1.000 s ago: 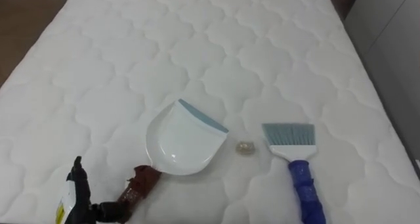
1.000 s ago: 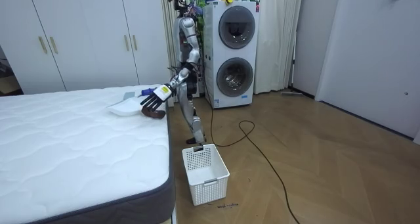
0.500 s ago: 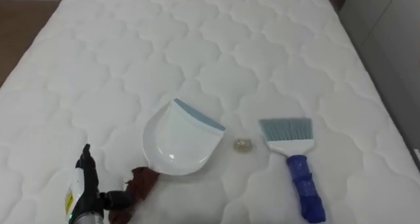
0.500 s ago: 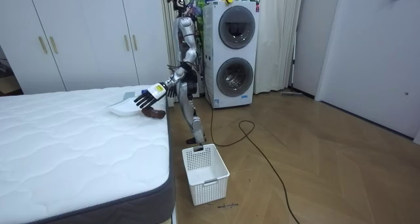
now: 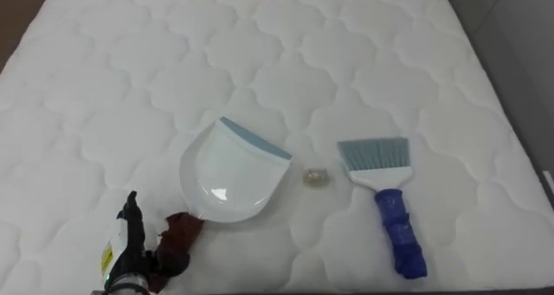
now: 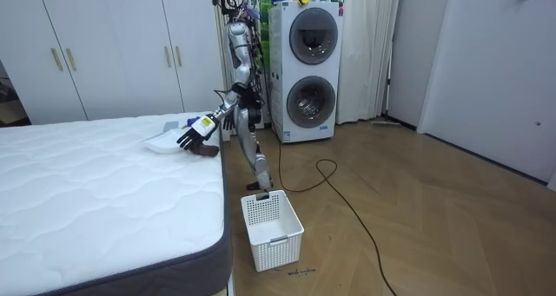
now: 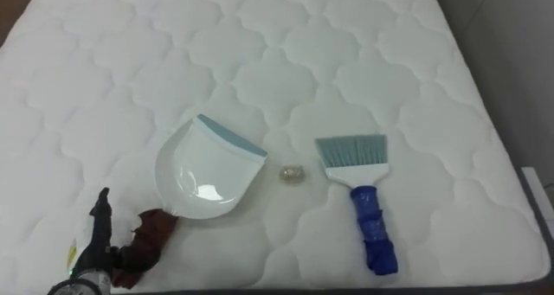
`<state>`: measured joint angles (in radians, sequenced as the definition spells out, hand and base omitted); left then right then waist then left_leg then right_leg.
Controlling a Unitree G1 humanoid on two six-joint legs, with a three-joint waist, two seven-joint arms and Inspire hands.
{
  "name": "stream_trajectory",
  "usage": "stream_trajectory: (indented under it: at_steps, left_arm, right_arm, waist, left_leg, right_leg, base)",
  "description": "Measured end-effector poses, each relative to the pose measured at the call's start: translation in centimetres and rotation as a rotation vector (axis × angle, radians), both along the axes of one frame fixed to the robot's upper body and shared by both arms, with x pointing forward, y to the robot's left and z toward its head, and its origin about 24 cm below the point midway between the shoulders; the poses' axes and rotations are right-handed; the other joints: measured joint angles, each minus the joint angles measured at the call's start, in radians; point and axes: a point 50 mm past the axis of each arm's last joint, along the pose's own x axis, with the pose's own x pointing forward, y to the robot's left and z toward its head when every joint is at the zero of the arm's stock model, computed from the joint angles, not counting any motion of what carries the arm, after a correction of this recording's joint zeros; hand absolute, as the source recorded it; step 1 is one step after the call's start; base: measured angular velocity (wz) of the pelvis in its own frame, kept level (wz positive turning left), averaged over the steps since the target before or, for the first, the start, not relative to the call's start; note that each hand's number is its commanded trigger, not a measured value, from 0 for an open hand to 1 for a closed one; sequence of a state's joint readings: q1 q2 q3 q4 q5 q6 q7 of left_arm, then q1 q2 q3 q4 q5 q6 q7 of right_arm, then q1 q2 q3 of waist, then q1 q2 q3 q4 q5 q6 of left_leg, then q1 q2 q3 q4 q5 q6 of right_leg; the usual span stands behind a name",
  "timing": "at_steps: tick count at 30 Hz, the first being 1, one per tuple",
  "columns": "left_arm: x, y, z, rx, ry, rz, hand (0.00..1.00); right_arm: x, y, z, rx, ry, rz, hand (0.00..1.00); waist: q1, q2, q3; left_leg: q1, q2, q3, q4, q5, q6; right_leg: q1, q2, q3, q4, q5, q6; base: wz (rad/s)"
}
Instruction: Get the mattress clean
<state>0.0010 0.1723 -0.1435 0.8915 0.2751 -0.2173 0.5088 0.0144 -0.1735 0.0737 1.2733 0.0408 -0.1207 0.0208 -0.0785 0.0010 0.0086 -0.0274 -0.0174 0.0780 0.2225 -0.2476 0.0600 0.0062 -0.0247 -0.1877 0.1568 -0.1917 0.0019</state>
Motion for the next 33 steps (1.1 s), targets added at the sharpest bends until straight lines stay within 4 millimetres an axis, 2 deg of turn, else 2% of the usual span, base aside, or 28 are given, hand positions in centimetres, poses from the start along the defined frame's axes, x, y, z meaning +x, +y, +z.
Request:
stream_trajectory:
  at_steps: [2,7,12,22,23,24,25,26,27,28,29,30,31,32,33]
  left_arm:
    - [1.0,-0.2,0.3,-0.002,-0.017,-0.005,0.0]
    - [1.8,-0.9,0.1,-0.01,0.002,-0.017,0.0]
    - [1.5,-1.4,-0.6,-0.03,0.05,-0.021,0.0]
    - [1.9,-1.5,-0.7,-0.031,0.059,-0.024,0.0]
    - [2.0,-1.5,-0.6,-0.031,0.056,-0.027,0.0]
    - [2.1,-1.5,-0.6,-0.031,0.055,-0.027,0.0]
    - [1.9,-1.6,-0.7,-0.036,0.062,-0.021,0.0]
    - [2.0,-0.7,-0.5,-0.026,0.058,0.009,0.0]
    - [2.0,0.0,-0.5,-0.015,0.059,0.026,0.0]
    - [1.7,-0.3,-0.9,-0.027,0.083,0.047,0.0]
    - [1.8,-0.5,-0.9,-0.033,0.086,0.043,0.0]
    - [2.1,-0.6,-0.8,-0.032,0.078,0.036,0.0]
    - [2.7,-0.9,-0.5,-0.034,0.059,0.019,0.0]
    - [2.9,-1.1,-0.4,-0.039,0.051,0.009,0.0]
    - [2.8,-1.2,-0.4,-0.04,0.051,0.008,0.0]
  right_arm:
    - [0.4,0.1,0.0,-0.008,-0.003,0.014,0.0]
    - [0.9,0.3,0.1,-0.019,-0.005,0.021,0.0]
    - [1.2,0.3,0.1,-0.026,0.0,0.019,0.0]
    - [1.6,0.2,0.2,-0.066,-0.017,0.019,0.0]
    - [1.6,0.2,0.2,-0.068,-0.016,0.017,0.0]
    - [1.8,0.1,0.3,-0.073,-0.026,0.011,0.0]
    - [2.4,0.1,0.4,-0.08,-0.044,0.01,0.0]
    - [3.5,0.8,0.5,-0.072,-0.068,0.042,0.0]
    - [3.7,1.1,0.6,-0.072,-0.074,0.056,0.0]
    - [3.3,0.6,0.6,-0.093,-0.068,0.058,0.0]
    - [2.7,0.4,0.4,-0.106,-0.036,0.045,0.0]
    - [2.5,0.5,0.3,-0.102,-0.026,0.044,0.0]
    - [2.4,0.7,0.2,-0.094,-0.022,0.04,0.0]
    - [2.3,0.6,0.2,-0.093,-0.011,0.035,0.0]
    - [2.5,0.7,0.2,-0.09,-0.013,0.037,0.0]
  waist:
    - [0.0,0.0,0.0004]
    - [-0.001,0.001,0.0013]
    - [-0.005,0.001,0.0035]
    - [-0.012,0.01,0.0142]
    - [-0.011,0.011,0.0151]
    - [-0.011,0.013,0.0205]
    - [-0.009,0.033,0.0291]
    - [-0.014,0.018,0.0297]
    - [-0.018,0.004,0.0321]
    - [-0.028,0.013,0.0251]
    - [-0.027,0.021,0.0327]
    - [-0.029,0.013,0.0349]
    - [-0.027,0.002,0.0399]
    - [-0.016,-0.004,0.0383]
    - [-0.011,-0.009,0.0374]
  left_leg:
    - [-0.018,0.0,0.001,-0.001,0.003,-0.002]
    - [-0.042,0.002,0.0,-0.001,0.004,-0.002]
    - [-0.051,0.003,-0.001,0.0,0.004,-0.002]
    - [-0.066,0.003,-0.082,0.017,0.005,-0.003]
    - [-0.066,0.005,-0.094,0.025,0.006,-0.003]
    - [-0.063,0.008,-0.118,0.035,0.008,-0.002]
    - [-0.063,0.031,-0.185,0.043,0.007,-0.004]
    - [-0.091,0.039,-0.186,0.071,0.005,-0.009]
    - [-0.104,0.028,-0.175,0.092,-0.007,-0.032]
    - [-0.113,0.025,-0.159,0.118,-0.057,-0.076]
    - [-0.117,0.029,-0.143,0.108,-0.054,-0.085]
    - [-0.126,0.026,-0.13,0.087,-0.049,-0.083]
    - [-0.146,0.032,-0.114,0.027,-0.008,-0.073]
    - [-0.158,0.04,-0.088,0.01,0.018,-0.048]
    - [-0.159,0.038,-0.078,0.015,0.024,-0.044]
  right_leg:
    - [-0.024,0.0,0.004,0.01,0.0,0.0]
    - [-0.053,0.002,0.01,0.014,0.0,0.0]
    - [-0.064,0.002,0.007,0.014,0.001,-0.001]
    - [-0.098,-0.004,-0.013,0.07,0.001,-0.001]
    - [-0.118,-0.006,-0.016,0.113,-0.001,-0.004]
    - [-0.154,-0.001,-0.026,0.174,-0.007,-0.012]
    - [-0.227,0.049,-0.031,0.187,-0.04,-0.058]
    - [-0.294,0.094,-0.028,0.033,0.043,-0.11]
    - [-0.317,0.09,-0.043,-0.03,0.137,-0.128]
    - [-0.323,0.066,-0.103,0.002,0.201,-0.128]
    - [-0.333,0.058,-0.103,0.031,0.201,-0.128]
    - [-0.332,0.047,-0.092,0.03,0.201,-0.128]
    - [-0.332,0.036,-0.077,0.03,0.196,-0.119]
    - [-0.33,0.037,-0.067,0.031,0.185,-0.105]
    - [-0.33,0.035,-0.064,0.029,0.186,-0.103]
  base:
    - [-0.05]
    - [-0.08]
    - [-0.03]
    - [-0.01]
    - [-0.04]
    - [-0.37]
    - [-0.67]
    - [-0.65]
    - [-0.31]
    - [0.03]
    - [0.2]
    - [0.4]
    - [0.39]
    - [0.22]
    - [0.0]
